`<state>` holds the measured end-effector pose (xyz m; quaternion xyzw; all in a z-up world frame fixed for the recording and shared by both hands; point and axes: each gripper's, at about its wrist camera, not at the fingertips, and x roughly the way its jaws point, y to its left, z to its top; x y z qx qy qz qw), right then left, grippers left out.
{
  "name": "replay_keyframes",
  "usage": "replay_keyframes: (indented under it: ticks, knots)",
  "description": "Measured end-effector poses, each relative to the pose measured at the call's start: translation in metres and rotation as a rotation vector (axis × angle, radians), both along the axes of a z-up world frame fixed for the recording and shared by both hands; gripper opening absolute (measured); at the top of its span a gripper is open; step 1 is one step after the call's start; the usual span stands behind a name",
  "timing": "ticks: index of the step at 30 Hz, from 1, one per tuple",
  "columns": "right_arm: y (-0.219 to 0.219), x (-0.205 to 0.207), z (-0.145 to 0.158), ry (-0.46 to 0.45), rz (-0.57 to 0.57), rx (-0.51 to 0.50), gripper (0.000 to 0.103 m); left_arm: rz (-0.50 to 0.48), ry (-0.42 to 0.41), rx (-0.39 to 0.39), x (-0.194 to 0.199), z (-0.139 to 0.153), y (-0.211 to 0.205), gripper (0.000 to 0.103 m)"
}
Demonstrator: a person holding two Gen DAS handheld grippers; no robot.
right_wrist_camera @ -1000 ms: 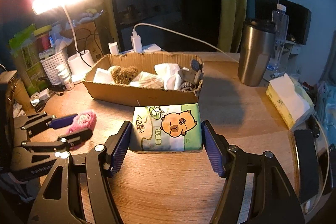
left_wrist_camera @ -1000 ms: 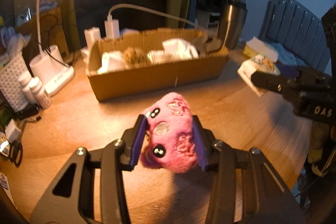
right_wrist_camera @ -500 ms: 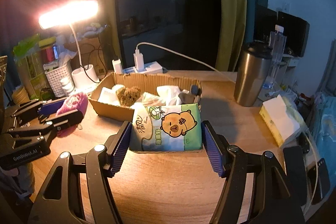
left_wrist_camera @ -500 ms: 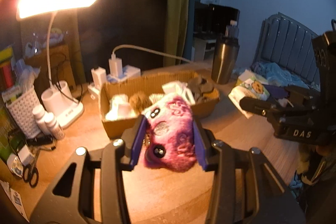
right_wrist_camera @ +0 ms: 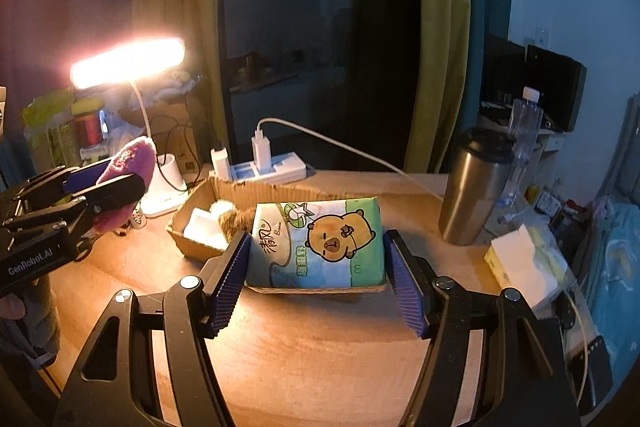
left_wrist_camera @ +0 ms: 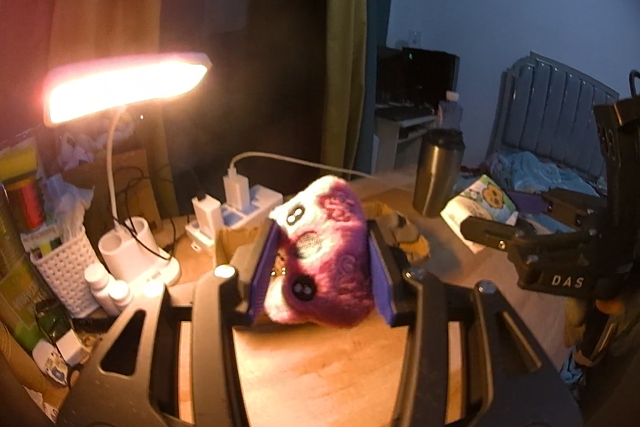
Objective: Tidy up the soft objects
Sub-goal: 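Lift the pink plush with the left tool while the right tool carries the tissue pack toward the box, then lower the tissue pack into the box and open the right tool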
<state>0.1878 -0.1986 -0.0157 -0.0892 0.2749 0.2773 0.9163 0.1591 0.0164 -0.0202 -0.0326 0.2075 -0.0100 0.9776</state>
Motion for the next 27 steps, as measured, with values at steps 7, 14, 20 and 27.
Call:
replay_keyframes:
  ticks: [7,14,20,27]
  knots:
    - [0.008,0.012,0.011,-0.031,-0.001,0.007,0.070,0.030,-0.042,-0.015,0.009,0.006,0.013,0.044]
    - [0.014,0.028,0.014,-0.047,-0.006,0.030,0.070,0.048,-0.072,-0.014,0.019,0.007,0.017,0.044]
    - [0.019,0.037,0.015,-0.073,0.005,0.056,0.070,0.083,-0.075,-0.031,0.033,0.002,0.022,0.044]
    - [0.027,0.058,0.008,-0.071,0.013,0.077,0.070,0.115,-0.099,-0.022,0.048,-0.004,0.025,0.044]
